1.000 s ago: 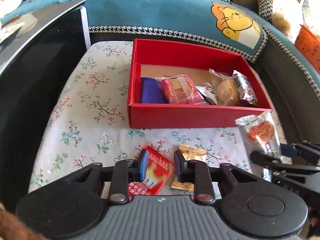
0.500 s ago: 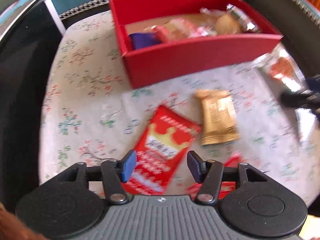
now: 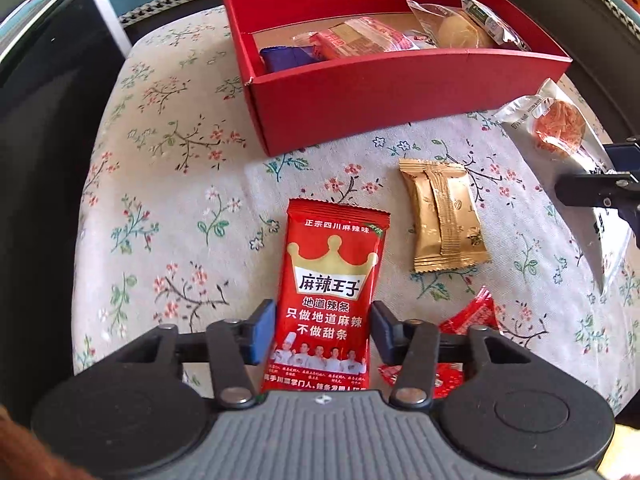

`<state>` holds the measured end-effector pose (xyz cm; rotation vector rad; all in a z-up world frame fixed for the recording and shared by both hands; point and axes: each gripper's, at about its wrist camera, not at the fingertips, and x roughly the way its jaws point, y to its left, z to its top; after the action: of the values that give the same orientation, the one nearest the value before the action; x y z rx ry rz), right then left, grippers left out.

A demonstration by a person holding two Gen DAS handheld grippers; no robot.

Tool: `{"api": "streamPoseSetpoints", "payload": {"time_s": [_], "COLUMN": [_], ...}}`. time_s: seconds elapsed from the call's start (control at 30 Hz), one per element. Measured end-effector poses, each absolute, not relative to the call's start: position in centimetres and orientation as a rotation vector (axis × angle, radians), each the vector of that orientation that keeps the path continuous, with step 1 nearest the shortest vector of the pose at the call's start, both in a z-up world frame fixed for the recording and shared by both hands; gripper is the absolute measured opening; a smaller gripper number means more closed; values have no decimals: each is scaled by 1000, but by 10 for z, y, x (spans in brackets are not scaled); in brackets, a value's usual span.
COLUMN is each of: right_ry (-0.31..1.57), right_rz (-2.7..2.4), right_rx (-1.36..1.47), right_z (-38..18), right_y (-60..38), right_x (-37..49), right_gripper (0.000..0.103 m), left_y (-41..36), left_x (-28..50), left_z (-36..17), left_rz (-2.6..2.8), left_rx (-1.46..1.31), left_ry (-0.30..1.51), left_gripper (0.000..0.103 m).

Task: Organize snacks
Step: 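Lift both packs toward the red box with both grippers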

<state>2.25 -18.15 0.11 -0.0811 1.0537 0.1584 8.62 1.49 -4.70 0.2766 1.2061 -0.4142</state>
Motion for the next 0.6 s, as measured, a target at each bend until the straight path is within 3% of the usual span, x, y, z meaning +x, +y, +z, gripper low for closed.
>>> {"api": "streamPoseSetpoints", "payload": {"time_s": [0.6], "right_ry": [984], "right_rz": [140], "right_rx": [-53], "right_z": [18], "right_y": [-187], "right_x": [18], "right_gripper": [50], "left_y": [7], "left_x": [79], "left_z": [2], "left_rz": [-410], "left_rx": [117], "left_ry": [1078], "left_gripper": [89]}}
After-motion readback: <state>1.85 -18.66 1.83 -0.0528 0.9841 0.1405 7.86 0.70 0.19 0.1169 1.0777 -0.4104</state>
